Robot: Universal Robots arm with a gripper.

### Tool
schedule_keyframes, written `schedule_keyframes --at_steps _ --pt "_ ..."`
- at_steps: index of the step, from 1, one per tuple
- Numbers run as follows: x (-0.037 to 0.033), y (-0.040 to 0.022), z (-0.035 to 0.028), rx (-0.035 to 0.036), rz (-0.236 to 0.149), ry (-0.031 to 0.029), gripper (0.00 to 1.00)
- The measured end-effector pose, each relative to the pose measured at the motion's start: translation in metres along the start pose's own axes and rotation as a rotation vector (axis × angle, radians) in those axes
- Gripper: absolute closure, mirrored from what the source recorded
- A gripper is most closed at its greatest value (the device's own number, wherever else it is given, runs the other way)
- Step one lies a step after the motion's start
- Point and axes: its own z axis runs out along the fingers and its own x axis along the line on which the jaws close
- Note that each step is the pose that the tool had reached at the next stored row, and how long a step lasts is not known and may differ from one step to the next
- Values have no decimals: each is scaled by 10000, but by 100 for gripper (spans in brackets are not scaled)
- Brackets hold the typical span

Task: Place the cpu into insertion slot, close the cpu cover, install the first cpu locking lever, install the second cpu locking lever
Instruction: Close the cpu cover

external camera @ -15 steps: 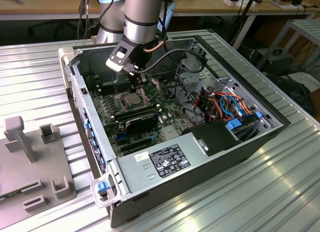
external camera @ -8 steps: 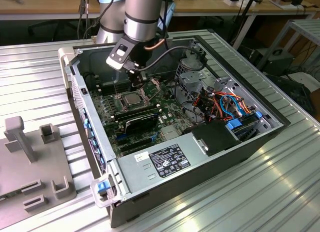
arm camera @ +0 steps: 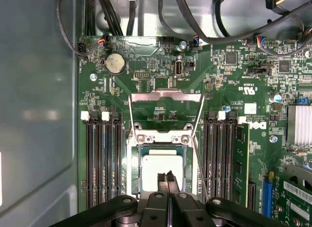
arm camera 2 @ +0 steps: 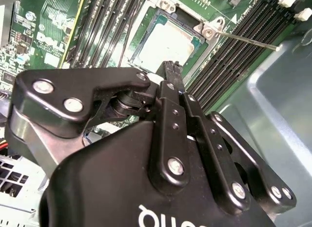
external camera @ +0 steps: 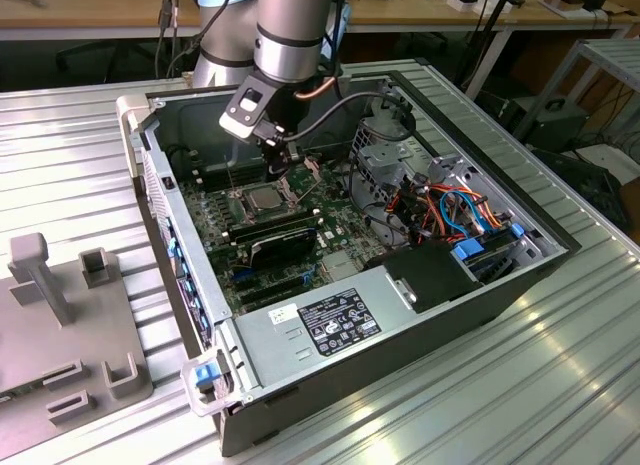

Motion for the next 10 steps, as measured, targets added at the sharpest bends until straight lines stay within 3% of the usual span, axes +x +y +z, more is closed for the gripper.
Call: schedule_keyframes --at_steps 7,10 --pt "-1 10 -95 -1 -2 -50 89" --pt "-2 102 -103 -1 -1 -57 89"
